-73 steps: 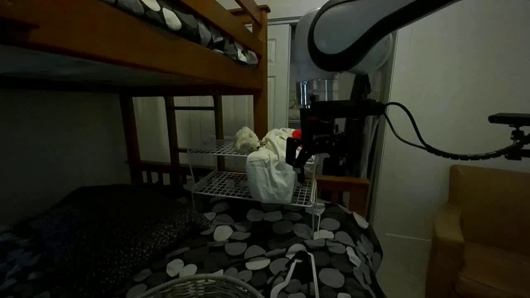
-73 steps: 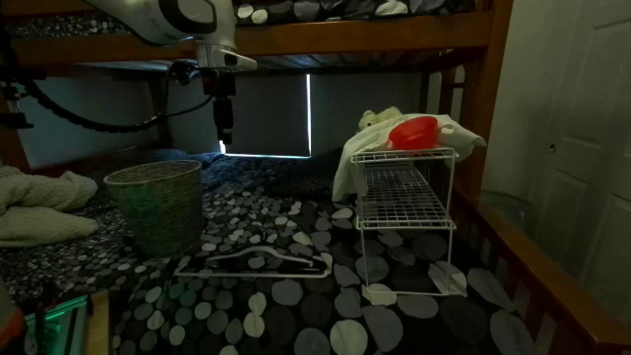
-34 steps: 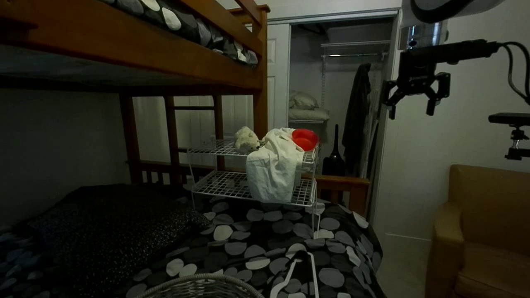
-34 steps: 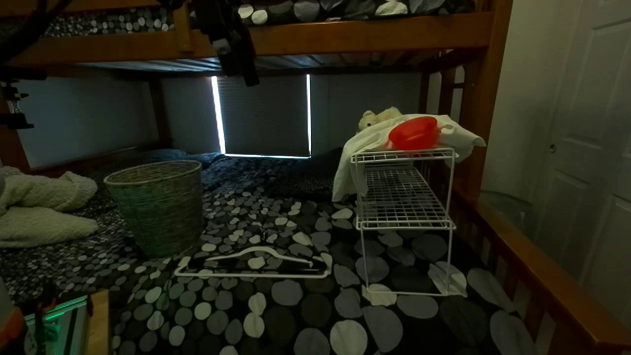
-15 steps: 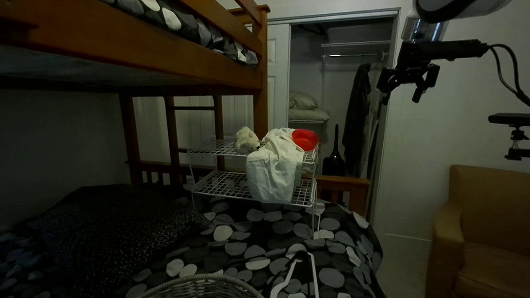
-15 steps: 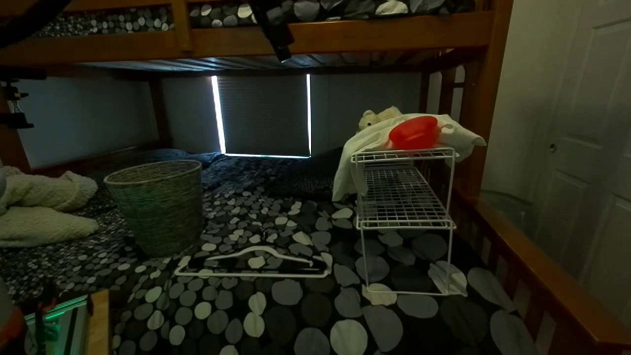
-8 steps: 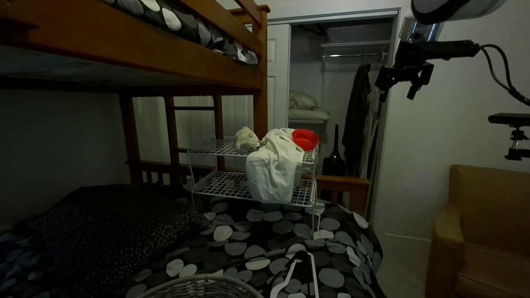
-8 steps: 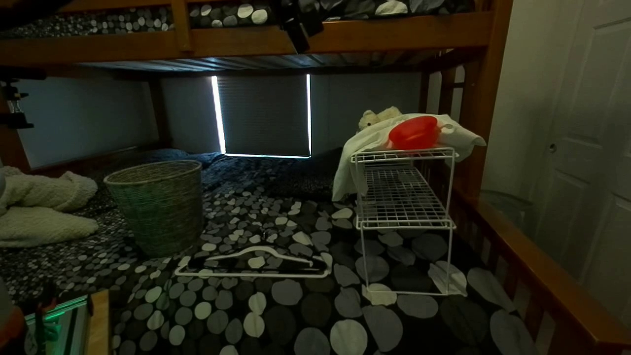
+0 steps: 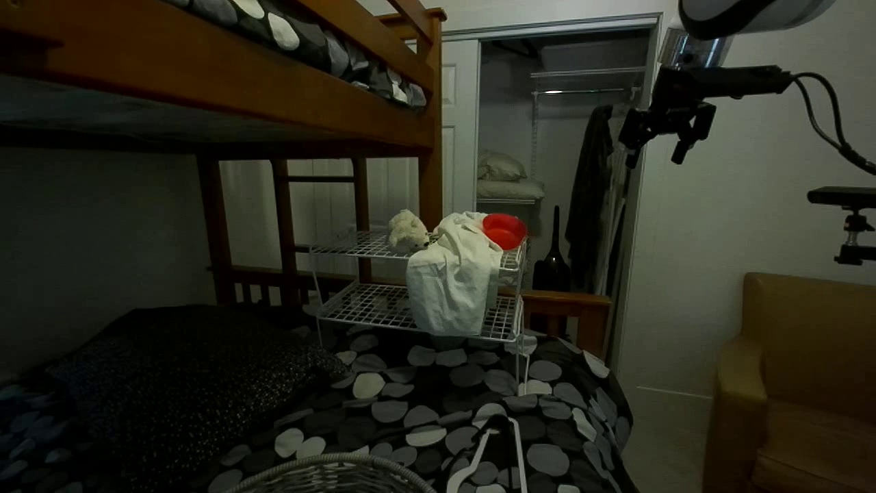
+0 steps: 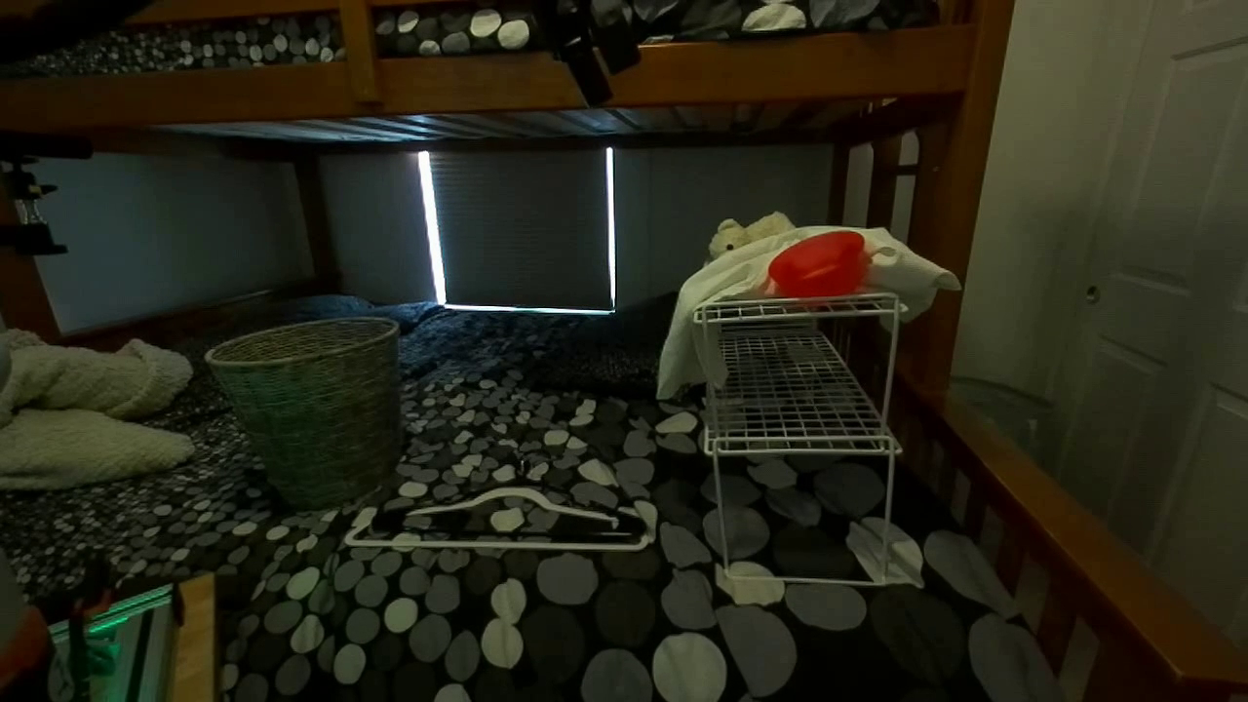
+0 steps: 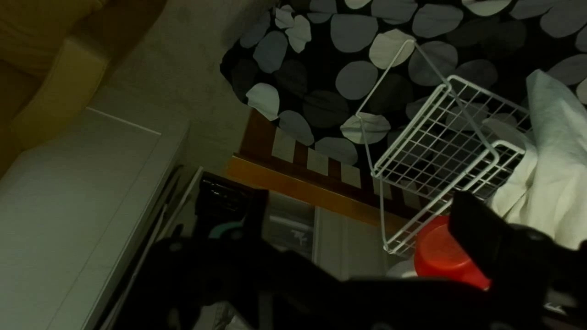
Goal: Pick up the bowl, then place it on the bed
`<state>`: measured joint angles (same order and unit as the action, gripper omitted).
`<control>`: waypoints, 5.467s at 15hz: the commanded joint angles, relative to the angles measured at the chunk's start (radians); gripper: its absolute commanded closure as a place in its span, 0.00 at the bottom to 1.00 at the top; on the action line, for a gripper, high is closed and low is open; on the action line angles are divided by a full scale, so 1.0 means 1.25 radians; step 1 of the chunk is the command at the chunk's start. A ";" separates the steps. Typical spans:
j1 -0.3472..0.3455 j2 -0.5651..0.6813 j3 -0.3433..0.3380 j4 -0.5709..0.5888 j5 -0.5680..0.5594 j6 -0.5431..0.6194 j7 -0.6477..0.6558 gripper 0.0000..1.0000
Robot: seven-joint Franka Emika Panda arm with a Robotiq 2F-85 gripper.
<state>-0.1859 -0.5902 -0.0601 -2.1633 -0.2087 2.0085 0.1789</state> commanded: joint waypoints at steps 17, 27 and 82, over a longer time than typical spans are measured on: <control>0.072 0.401 -0.071 0.420 0.002 -0.161 -0.525 0.00; 0.072 0.422 -0.062 0.410 0.027 -0.104 -0.493 0.00; -0.021 0.787 0.059 0.775 0.239 0.044 -0.706 0.98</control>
<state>-0.1870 0.4742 0.0061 -1.1616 0.0660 2.0434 -0.6512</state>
